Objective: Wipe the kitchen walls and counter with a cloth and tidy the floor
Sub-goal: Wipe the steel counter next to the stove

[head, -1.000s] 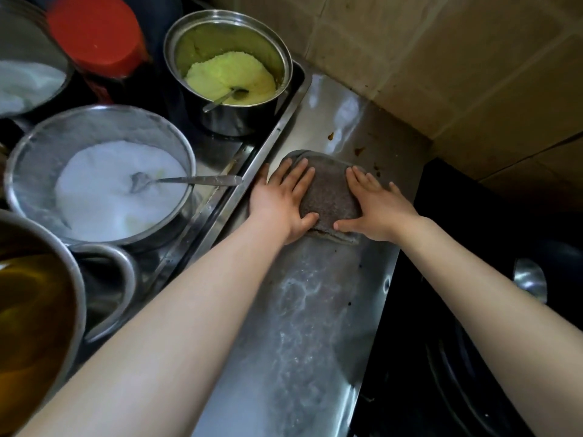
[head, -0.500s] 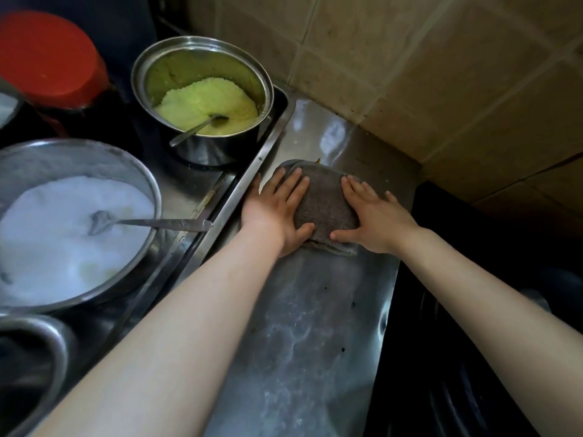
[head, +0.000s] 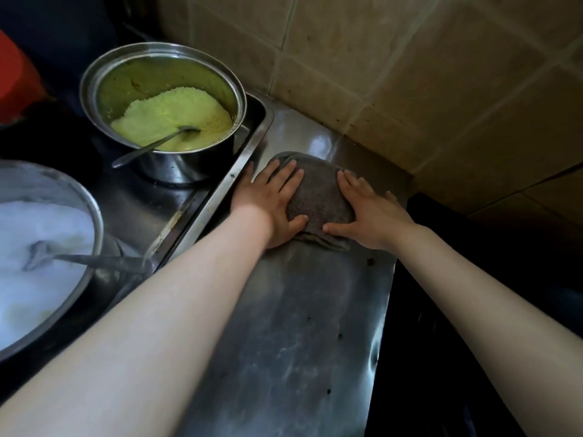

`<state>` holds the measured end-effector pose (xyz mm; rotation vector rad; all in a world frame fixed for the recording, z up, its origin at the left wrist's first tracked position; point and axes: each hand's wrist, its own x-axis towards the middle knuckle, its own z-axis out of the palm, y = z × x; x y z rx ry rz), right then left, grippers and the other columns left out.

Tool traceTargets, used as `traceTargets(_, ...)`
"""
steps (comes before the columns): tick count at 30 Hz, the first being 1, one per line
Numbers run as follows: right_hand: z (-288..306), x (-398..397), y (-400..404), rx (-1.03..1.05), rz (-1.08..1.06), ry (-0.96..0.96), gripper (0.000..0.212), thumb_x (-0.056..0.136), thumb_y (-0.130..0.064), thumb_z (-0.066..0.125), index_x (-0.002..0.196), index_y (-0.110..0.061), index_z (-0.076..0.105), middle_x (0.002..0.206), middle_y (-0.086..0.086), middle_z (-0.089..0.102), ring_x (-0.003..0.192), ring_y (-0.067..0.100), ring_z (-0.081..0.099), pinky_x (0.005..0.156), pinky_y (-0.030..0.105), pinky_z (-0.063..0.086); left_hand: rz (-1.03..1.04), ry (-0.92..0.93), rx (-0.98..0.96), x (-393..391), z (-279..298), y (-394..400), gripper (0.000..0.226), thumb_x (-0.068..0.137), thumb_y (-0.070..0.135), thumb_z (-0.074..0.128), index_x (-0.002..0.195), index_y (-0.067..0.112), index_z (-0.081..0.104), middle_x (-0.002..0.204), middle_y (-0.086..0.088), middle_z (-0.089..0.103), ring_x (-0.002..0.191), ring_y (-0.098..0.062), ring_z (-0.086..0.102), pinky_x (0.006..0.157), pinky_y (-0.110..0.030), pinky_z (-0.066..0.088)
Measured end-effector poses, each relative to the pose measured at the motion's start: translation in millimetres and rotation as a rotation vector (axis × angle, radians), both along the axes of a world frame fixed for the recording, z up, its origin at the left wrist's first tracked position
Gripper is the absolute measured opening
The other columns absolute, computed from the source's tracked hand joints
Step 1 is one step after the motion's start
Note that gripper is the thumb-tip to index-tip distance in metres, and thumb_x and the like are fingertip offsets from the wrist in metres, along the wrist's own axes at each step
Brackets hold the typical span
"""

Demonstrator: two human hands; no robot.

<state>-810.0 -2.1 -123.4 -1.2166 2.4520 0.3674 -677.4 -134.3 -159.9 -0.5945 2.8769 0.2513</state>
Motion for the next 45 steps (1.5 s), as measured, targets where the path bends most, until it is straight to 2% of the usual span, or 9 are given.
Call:
traceTargets(25, -2.3, -71.8, 12.9, -0.024, -0.125, -0.004, 0.102, 0.079, -0.07, 0.045, 0.15, -0.024, -0.012, 0.158, -0.008, -0.011, 0.146, 0.015, -0.003, 0.117, 0.05, 0.007, -0.148, 0.002, -0.057, -82.0, 10.3, -3.7, 0.075, 0.091, 0.062, 0.019, 0.149, 0.027, -0.013, 0.157, 0.004, -0.016, 0.145, -0.018, -0.012, 0.114, -0.049, -0.004)
traceTargets(39, 1.7, -63.1, 45.8, 0.005, -0.223, 0.015, 0.099, 0.082, -0.07, 0.042, 0.149, -0.024, -0.014, 0.158, -0.008, -0.014, 0.146, 0.016, -0.005, 0.115, 0.048, -0.002, -0.237, -0.001, -0.054, -91.3, 10.3, 20.1, 0.072, 0.092, 0.061, 0.018, 0.147, 0.03, -0.015, 0.157, 0.003, -0.017, 0.145, -0.021, -0.013, 0.114, -0.049, -0.005)
traceTargets(45, 1.1, -47.8, 65.3, -0.029, -0.274, 0.003, 0.1, 0.081, -0.069, 0.045, 0.15, -0.025, -0.012, 0.158, -0.008, -0.011, 0.146, 0.015, -0.003, 0.116, 0.046, -0.002, -0.275, 0.02, -0.042, -82.7, 6.8, 34.5, 0.072, 0.091, 0.061, 0.019, 0.147, 0.031, -0.016, 0.157, 0.004, -0.017, 0.145, -0.02, -0.014, 0.114, -0.049, -0.004)
